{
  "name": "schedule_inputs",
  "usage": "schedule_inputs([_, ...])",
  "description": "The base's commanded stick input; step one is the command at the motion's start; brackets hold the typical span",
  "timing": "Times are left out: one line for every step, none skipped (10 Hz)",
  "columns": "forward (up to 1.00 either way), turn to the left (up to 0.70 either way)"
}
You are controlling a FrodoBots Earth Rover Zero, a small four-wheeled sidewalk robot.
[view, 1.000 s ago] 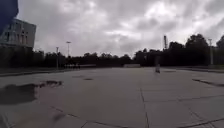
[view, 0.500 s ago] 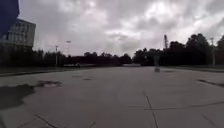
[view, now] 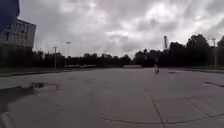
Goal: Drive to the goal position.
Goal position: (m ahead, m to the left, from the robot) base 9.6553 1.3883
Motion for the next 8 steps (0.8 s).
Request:
schedule_inputs([0.7,0.0])
schedule_inputs([0.7,0.0])
schedule_inputs([0.7,0.0])
schedule_inputs([0.7,0.0])
schedule_inputs([0.7,0.0])
schedule_inputs([0.7,0.0])
schedule_inputs([0.7,0.0])
schedule_inputs([0.7,0.0])
